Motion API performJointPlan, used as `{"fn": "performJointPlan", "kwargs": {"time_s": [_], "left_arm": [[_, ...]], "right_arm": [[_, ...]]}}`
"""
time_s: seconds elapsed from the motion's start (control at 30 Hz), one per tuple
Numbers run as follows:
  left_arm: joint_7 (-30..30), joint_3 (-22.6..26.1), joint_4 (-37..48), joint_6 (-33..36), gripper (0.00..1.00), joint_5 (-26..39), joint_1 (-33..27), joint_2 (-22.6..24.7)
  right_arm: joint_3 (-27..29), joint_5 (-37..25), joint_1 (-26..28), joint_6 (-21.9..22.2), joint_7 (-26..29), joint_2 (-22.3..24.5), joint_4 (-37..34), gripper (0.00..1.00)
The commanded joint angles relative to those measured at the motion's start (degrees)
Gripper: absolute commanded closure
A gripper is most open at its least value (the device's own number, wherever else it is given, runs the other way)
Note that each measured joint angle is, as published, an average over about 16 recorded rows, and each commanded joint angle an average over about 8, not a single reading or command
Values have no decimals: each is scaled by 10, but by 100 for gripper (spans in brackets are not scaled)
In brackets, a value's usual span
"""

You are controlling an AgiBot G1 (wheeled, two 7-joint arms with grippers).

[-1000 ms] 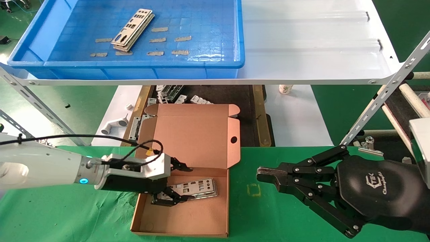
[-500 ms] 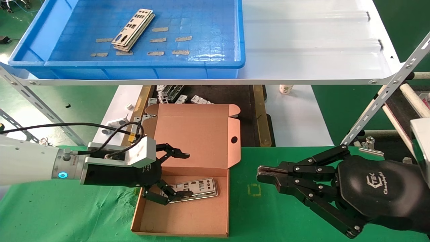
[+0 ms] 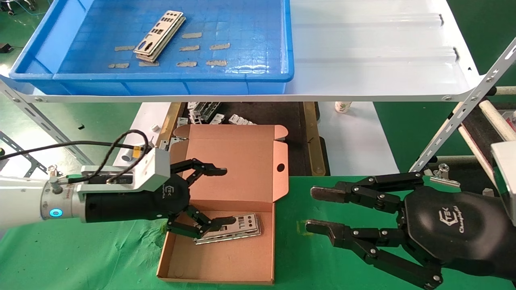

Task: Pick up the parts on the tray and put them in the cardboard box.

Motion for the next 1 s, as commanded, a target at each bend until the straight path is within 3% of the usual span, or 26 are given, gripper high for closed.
{"fn": "performJointPlan", "kwargs": {"time_s": [0.03,1.0], "left_arm": [[-14,-10,-22,0,0,-9,10,-9],[-212,-158,-331,7,0,-134,150,-140]], "right_arm": [[0,0,0,0,0,0,0,0],[0,0,0,0,0,0,0,0]]}}
